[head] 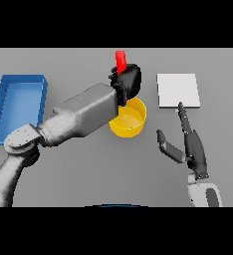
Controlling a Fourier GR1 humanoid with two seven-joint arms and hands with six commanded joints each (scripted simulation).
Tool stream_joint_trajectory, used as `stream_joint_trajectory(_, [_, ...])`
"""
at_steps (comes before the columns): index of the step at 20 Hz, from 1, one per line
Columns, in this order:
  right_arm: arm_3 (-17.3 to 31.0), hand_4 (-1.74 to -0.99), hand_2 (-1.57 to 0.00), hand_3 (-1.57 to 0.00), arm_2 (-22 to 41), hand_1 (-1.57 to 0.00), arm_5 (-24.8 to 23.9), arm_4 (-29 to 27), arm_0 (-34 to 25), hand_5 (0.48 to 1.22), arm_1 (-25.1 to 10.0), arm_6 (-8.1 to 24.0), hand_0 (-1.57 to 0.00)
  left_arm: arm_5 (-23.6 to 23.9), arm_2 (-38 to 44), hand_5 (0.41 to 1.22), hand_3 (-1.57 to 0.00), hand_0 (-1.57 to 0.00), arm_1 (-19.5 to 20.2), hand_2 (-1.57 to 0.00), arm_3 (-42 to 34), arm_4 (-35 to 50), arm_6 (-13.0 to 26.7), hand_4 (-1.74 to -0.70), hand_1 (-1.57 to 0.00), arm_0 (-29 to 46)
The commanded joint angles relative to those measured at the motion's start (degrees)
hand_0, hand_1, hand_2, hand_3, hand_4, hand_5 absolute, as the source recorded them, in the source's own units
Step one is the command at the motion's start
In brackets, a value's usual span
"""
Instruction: Pick up the red beaker and tilt it to pour out 1 green nut into yellow bowl. Pick up the yellow bowl and place it on the metallic measuring scale.
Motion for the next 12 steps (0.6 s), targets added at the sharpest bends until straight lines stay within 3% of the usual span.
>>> stream_joint_trajectory(1, [-0.4, -1.041, 0.0, 0.0, 0.0, 0.0, -0.2, 0.2, 0.2, 0.683, 0.0, 0.3, 0.0, 0.0, -0.5, 1.221, -1.57, -1.57, 0.2, -1.57, -0.1, -0.2, -0.4, -1.73, -1.57, -0.6])
stream_joint_trajectory(3, [-0.5, -1.027, 0.0, 0.0, 0.1, 0.0, -0.2, 0.6, -0.1, 0.686, -0.3, 0.8, 0.0, 1.1, 0.0, 1.221, -1.57, -1.57, 1.0, -1.57, 0.6, 0.7, -2.6, -1.73, -1.57, -3.0])
stream_joint_trajectory(8, [0.3, -1.023, 0.0, 0.0, 0.2, 0.0, -1.1, 1.7, -0.6, 0.682, -0.2, 0.4, 0.0, 2.9, 5.5, 1.221, -1.57, -1.57, 3.4, -1.57, 5.5, 5.6, -3.5, -1.73, -1.57, -9.8])
stream_joint_trajectory(10, [0.7, -1.028, 0.0, 0.0, 0.3, 0.0, -1.0, 1.6, -0.2, 0.68, 0.0, 0.2, 0.0, 3.3, 8.8, 1.221, -1.02, -1.57, 4.9, -1.57, 8.2, 8.2, -2.3, -1.73, -1.57, -12.2])
stream_joint_trajectory(12, [-0.4, -1.009, 0.0, 0.0, 0.1, 0.0, -0.4, 0.5, 0.3, 0.676, -0.1, 0.6, 0.0, 5.2, 13.1, 1.221, -1.22, -1.57, 6.9, -1.57, 11.1, 12.5, -3.7, -1.73, -1.57, -13.5])
